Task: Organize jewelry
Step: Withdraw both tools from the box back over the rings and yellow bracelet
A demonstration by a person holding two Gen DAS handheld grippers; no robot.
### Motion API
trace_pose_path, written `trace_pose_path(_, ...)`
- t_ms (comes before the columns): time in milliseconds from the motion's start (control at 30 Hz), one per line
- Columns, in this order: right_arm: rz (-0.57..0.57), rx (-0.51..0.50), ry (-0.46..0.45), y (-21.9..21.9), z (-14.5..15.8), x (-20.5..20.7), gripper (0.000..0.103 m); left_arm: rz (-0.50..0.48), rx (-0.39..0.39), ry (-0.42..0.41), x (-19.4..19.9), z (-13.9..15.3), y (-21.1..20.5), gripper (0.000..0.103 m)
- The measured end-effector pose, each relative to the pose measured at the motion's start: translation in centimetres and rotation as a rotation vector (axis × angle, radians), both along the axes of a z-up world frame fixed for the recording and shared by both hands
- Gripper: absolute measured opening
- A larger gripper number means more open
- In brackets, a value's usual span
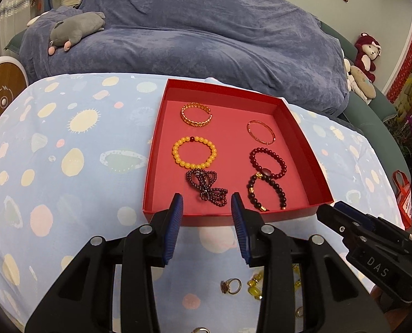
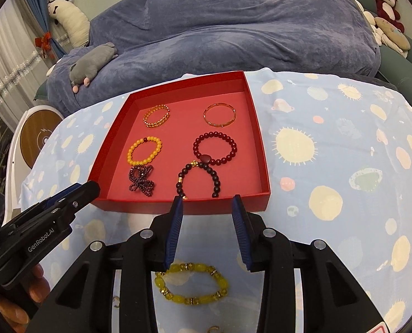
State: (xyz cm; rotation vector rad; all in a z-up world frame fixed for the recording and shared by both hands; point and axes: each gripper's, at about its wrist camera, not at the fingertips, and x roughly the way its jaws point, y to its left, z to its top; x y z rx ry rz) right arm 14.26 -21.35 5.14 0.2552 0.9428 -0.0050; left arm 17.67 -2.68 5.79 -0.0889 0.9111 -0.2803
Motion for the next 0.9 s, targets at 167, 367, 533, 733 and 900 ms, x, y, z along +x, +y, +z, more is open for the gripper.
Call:
trace_pose_path(167, 0.004, 0.007, 0.011, 0.6, 0.0, -1.9, 0.036, -0.001, 0.000, 0.010, -2.0, 0.1, 0.4, 0.034)
trace_pose_path(367, 0.000, 0.014, 0.031, 1.0, -0.5, -4.2, 0.036, 0.002, 0.000, 0.030, -3.9, -0.3, 1.2, 0.034)
trace_pose_path(533, -0.003, 0.021, 0.058, 1.5, -1.3, -6.3, 0.036, 0.004, 0.002, 0.049, -5.7, -1.0, 1.8, 0.034)
trace_pose_path(733, -0.004, 0.026, 0.091, 1.9, -2.4, -8.7, 0.036, -0.012, 0.034, 0.076, -8.2, -2.4, 2.4, 0.034)
trace_pose_path(900, -0.006, 0.030, 0.115, 2.0, -3.3, -10.8, 0.036, -0.024, 0.045, 0.111, -10.4, -3.6, 3.0, 0.034)
